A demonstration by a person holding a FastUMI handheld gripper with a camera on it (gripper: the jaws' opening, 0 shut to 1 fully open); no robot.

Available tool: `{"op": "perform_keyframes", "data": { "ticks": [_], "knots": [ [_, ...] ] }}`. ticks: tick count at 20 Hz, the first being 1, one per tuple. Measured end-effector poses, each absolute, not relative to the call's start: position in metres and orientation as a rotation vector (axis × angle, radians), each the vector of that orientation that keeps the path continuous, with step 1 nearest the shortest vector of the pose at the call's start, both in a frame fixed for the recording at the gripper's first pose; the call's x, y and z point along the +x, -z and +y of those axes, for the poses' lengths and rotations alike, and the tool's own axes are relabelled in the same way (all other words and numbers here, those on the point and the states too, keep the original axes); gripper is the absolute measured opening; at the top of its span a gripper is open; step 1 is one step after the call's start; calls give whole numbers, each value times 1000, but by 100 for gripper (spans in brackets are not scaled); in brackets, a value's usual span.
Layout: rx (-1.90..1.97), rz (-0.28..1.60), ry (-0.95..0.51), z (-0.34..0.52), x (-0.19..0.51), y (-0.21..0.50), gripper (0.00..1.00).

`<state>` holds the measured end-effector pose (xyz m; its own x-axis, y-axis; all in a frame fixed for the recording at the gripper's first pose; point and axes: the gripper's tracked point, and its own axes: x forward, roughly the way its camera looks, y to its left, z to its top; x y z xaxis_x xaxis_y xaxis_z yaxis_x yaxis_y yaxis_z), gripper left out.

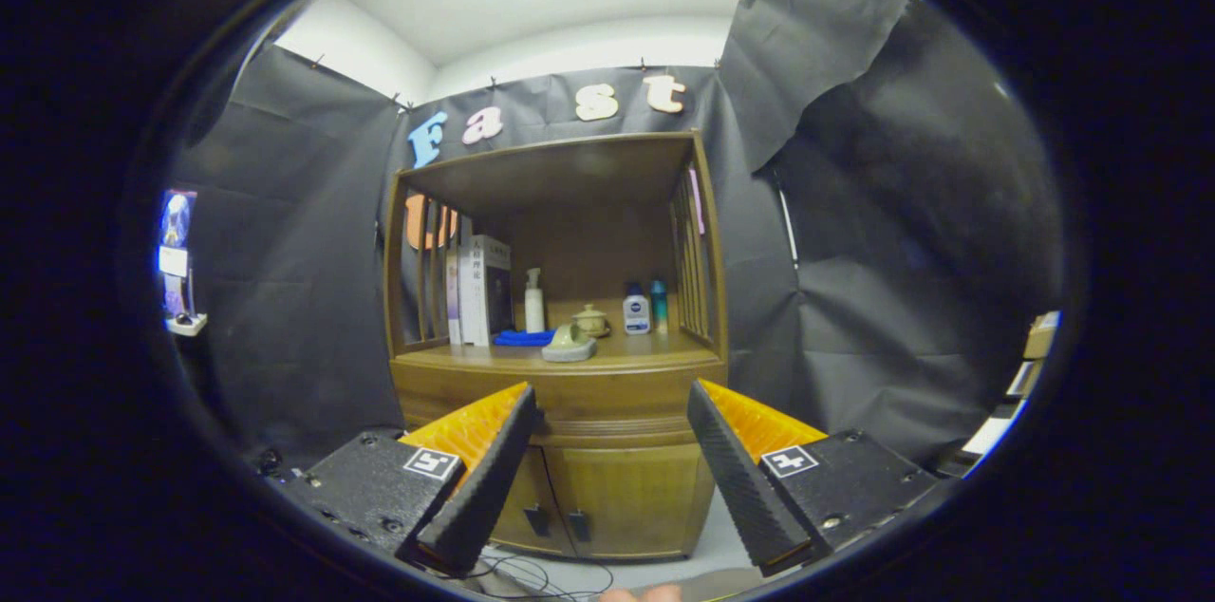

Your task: Pull open the drawer, take out the items inside it, and place them on the countertop above the cabinet.

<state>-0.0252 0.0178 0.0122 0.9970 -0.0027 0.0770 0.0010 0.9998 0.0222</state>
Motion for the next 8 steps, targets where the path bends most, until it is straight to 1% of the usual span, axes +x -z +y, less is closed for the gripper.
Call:
{"op": "perform_keyframes", "data": {
  "ticks": [4,8],
  "knots": [
    [-55,-107,-30,28,-40,-6,100],
    [-52,-78,-69,37,-36,-1,100]
  ]
}}
